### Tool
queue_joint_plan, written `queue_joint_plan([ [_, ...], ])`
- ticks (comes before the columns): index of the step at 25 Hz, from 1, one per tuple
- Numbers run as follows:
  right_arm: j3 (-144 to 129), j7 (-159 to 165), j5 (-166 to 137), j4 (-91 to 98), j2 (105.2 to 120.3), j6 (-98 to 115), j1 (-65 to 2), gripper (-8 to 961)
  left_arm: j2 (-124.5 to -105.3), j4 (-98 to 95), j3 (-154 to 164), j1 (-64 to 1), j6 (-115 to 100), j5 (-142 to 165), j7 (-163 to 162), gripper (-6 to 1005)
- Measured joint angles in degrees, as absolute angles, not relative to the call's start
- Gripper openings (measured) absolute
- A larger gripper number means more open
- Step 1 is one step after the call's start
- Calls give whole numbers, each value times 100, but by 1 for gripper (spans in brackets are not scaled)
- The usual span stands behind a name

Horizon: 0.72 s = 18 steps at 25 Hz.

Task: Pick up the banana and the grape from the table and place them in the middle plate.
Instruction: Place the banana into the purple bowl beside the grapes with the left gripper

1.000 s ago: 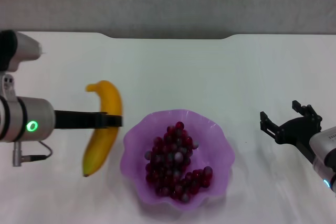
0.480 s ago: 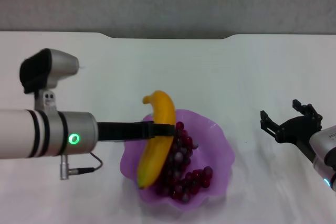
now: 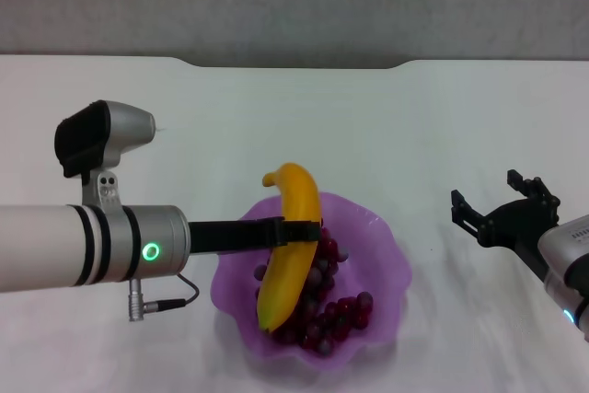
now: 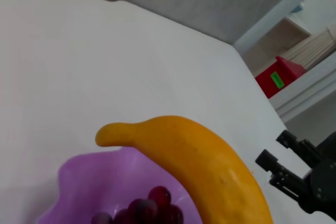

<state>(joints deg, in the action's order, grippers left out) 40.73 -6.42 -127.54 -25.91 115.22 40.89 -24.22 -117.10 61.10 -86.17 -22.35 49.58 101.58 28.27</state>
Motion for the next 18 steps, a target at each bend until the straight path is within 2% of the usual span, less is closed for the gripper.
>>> queue_joint_plan([
  [8, 4069, -642, -12752, -2599, 11522, 4097, -2426, 900, -11718, 5638, -8579, -2444, 4929, 9980, 3086, 559],
  [18, 4069, -642, -12737, -2587, 11530, 4105, -2425, 900, -11696, 5886, -8613, -2337, 4583, 9897, 3540, 745],
])
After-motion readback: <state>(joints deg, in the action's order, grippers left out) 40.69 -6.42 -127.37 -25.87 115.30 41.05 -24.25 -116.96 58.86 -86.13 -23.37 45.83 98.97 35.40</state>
